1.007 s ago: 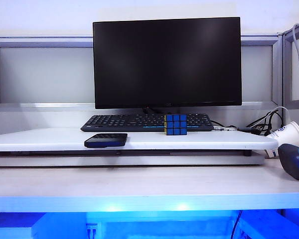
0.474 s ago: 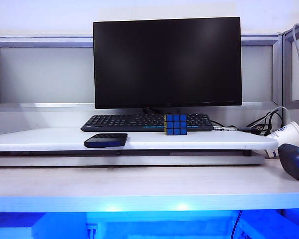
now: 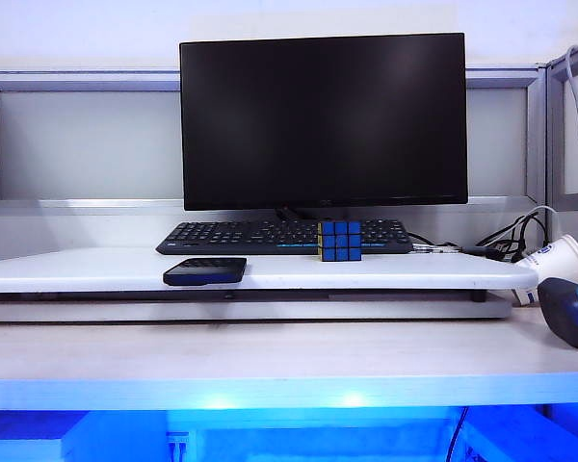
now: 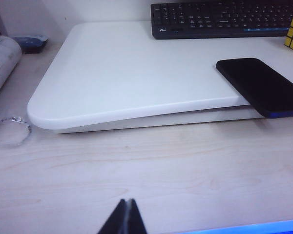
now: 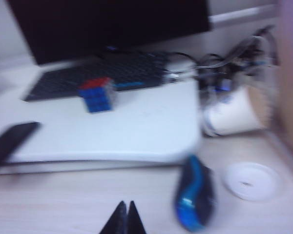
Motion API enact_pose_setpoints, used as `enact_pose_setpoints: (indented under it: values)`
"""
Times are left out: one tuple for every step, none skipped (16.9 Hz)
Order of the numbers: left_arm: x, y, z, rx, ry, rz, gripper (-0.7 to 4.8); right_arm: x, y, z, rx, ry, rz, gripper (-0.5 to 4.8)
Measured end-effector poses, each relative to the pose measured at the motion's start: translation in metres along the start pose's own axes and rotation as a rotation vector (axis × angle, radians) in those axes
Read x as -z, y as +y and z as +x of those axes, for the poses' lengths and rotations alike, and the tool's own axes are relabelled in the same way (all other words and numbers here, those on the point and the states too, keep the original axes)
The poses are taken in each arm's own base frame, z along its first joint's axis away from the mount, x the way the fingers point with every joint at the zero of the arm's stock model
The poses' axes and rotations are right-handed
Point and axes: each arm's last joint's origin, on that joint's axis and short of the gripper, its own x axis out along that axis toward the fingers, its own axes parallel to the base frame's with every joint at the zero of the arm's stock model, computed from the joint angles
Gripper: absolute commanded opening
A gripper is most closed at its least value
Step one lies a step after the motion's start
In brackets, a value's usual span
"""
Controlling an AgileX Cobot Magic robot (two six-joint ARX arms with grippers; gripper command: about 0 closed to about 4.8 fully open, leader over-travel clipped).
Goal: Put the phone on top of the Rubik's Cube.
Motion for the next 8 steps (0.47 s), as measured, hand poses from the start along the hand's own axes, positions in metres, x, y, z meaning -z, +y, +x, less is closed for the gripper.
enact_pose_setpoints:
  values:
    - [0.0,0.0,0.0,0.0,0.0,0.0,-0.03,-0.001,0.001,0.0,-0.02,-0.008,0.015,0.03]
    - [0.0,0.0,0.0,0.002,0.0,-0.002,-0.03,-0.003,0.002,0.0,-0.038,-0.025,0.037,0.11]
    - [0.0,0.0,0.0,0.006,-0.001,-0.01,-0.03,-0.005,0.002,0.0,-0.049,-0.037,0.05,0.23]
    - [0.0,0.0,0.0,0.012,-0.001,-0.03,-0.04,-0.008,0.005,-0.001,-0.067,-0.046,0.065,0.23]
    - [0.0,0.0,0.0,0.015,-0.001,-0.054,-0.04,-0.015,0.008,-0.002,-0.091,-0.063,0.066,0.22]
    - [0.0,0.0,0.0,0.015,-0.001,-0.063,-0.04,-0.02,0.011,-0.003,-0.109,-0.077,0.061,0.22]
    - [0.0,0.0,0.0,0.015,-0.001,-0.066,-0.04,-0.024,0.013,-0.004,-0.121,-0.088,0.058,0.22]
    - [0.0,0.0,0.0,0.016,-0.001,-0.068,-0.05,-0.028,0.016,-0.005,-0.14,-0.099,0.054,0.22]
